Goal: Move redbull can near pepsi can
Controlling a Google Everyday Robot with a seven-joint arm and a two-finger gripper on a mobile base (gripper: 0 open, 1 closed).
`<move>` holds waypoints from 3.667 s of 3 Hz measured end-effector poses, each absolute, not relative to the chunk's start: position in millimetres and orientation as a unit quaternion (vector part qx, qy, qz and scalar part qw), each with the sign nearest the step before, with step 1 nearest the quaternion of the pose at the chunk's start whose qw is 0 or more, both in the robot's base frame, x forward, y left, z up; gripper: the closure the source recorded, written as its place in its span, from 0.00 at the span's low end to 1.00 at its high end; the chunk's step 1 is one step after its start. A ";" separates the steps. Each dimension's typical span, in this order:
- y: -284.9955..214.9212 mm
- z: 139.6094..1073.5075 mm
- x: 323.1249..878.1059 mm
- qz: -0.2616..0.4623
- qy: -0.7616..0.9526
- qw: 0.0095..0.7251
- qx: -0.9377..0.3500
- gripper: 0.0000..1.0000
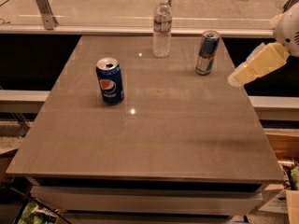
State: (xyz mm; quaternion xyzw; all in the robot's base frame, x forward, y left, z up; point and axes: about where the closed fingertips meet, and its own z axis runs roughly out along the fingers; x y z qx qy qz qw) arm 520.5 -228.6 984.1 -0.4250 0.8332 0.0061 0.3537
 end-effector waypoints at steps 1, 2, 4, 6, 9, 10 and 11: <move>-231.6 978.4 534.3 0.020 0.832 0.383 -0.400 0.00; -232.9 974.2 551.2 0.033 0.827 0.411 -0.382 0.00; -232.9 968.5 559.6 0.045 0.828 0.418 -0.372 0.00; -233.4 937.6 590.8 0.080 0.833 0.436 -0.331 0.00; -221.9 906.4 643.8 0.142 0.799 0.506 -0.291 0.00; -217.2 900.4 662.4 0.153 0.791 0.518 -0.286 0.00; -212.4 898.6 679.9 0.157 0.785 0.526 -0.286 0.00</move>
Offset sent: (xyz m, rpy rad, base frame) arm 0.0507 -0.0106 -0.0143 0.1925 -0.1252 -0.0753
